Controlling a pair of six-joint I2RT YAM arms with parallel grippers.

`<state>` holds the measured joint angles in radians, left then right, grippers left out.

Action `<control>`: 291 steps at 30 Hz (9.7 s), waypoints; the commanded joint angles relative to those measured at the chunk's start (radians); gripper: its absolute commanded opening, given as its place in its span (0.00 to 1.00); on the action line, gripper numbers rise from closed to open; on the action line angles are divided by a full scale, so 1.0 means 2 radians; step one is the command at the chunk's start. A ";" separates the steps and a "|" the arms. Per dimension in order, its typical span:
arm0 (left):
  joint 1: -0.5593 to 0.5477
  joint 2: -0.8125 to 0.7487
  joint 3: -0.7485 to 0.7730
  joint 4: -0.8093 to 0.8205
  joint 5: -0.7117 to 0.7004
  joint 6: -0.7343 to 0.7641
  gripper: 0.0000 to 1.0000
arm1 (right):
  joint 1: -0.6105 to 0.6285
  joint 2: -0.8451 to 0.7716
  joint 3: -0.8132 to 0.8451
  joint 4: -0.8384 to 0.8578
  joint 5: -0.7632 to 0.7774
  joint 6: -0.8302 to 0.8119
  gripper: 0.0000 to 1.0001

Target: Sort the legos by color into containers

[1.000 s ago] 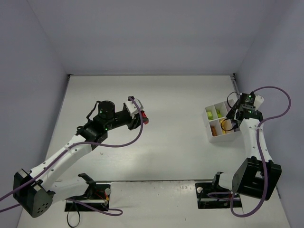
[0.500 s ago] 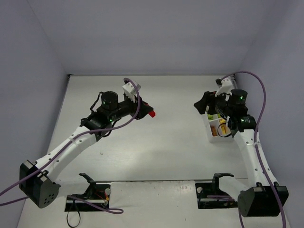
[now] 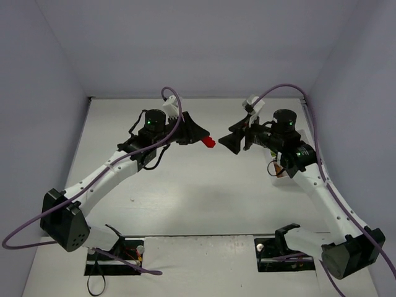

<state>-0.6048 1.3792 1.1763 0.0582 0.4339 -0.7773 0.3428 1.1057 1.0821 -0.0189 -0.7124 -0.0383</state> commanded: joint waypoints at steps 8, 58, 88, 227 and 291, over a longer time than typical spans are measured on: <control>0.001 -0.003 0.038 0.051 -0.011 -0.079 0.23 | 0.061 0.035 0.034 0.042 0.026 -0.021 0.60; 0.005 -0.096 -0.004 -0.125 -0.158 0.096 0.64 | -0.111 0.038 -0.066 -0.137 0.401 0.051 0.00; 0.006 -0.103 -0.034 -0.076 -0.202 0.226 0.65 | -0.209 -0.001 -0.040 -0.133 0.368 0.008 0.00; 0.008 -0.139 -0.101 -0.022 -0.166 0.272 0.68 | -0.250 0.151 0.046 -0.092 0.451 -0.026 0.56; 0.009 -0.379 -0.021 -0.363 -0.385 0.192 0.70 | -0.116 -0.336 -0.026 -0.167 0.237 0.102 1.00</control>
<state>-0.5941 0.6174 1.0866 -0.6724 -0.3199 -0.3717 0.1032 0.4156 1.0183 -0.4152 -0.2592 0.1577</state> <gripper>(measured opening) 0.695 0.999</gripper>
